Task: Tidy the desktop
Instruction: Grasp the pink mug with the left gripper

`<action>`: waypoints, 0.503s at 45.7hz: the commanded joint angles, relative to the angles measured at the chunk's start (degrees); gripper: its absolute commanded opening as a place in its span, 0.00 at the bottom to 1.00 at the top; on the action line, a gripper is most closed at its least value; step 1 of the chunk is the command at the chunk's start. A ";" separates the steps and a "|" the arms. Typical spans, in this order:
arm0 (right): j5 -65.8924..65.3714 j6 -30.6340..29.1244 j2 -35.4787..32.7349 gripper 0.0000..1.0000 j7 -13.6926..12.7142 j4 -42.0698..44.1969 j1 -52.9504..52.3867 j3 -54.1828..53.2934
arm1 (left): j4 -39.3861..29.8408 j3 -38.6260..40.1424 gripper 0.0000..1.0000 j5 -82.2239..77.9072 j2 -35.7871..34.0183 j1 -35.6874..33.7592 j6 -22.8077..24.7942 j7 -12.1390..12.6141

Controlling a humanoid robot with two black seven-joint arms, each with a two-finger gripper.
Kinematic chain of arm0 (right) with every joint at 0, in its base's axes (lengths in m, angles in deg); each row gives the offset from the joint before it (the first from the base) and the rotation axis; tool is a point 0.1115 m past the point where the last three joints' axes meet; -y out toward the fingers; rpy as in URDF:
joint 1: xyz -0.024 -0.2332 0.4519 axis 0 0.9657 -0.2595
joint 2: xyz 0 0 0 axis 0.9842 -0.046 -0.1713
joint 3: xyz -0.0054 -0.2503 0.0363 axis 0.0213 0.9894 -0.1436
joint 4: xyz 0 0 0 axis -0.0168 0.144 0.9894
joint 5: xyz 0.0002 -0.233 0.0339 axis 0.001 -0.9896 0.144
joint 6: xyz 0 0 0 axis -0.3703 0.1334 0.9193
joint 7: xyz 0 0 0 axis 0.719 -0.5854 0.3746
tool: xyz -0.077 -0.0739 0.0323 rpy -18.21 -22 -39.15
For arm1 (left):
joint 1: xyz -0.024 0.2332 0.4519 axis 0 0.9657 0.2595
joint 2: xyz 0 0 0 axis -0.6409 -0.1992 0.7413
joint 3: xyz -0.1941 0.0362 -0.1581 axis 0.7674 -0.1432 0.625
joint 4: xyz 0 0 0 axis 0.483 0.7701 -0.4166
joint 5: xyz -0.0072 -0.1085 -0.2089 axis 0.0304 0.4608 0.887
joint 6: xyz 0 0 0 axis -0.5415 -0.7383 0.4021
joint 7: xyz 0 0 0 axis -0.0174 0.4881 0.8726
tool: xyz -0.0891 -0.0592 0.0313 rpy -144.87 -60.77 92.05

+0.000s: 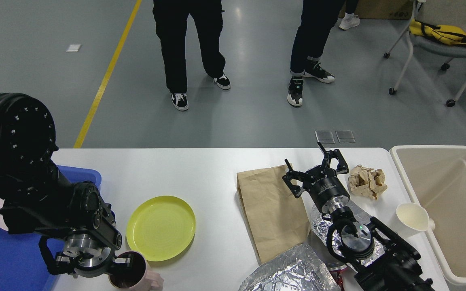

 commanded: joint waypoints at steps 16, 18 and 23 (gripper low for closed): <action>0.00 0.00 -0.02 1.00 0.00 0.00 0.00 0.00 | 1.16 0.38 0.86 0.35 0.12 2.28 -3.40 0.08; 0.00 0.00 0.07 1.00 0.00 0.00 0.00 0.00 | 1.42 0.38 0.83 0.35 0.21 2.37 -3.48 0.08; 0.00 0.00 -0.02 1.00 0.00 0.00 0.00 0.00 | 1.69 0.38 0.69 0.35 0.21 2.63 -3.40 0.08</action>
